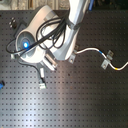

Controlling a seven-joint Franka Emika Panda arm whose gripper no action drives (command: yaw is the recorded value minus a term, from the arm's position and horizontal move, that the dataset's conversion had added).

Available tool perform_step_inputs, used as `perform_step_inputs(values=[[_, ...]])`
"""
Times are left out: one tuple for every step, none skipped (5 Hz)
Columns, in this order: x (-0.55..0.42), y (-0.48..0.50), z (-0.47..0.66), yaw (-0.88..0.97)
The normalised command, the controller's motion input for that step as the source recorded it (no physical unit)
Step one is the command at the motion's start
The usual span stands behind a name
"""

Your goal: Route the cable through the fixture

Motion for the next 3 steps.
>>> perform_step_inputs(values=[[-0.010,0.042,0.05,0.93],[0.023,0.023,0.05,-0.03],[0.226,-0.006,0.35,0.17]])
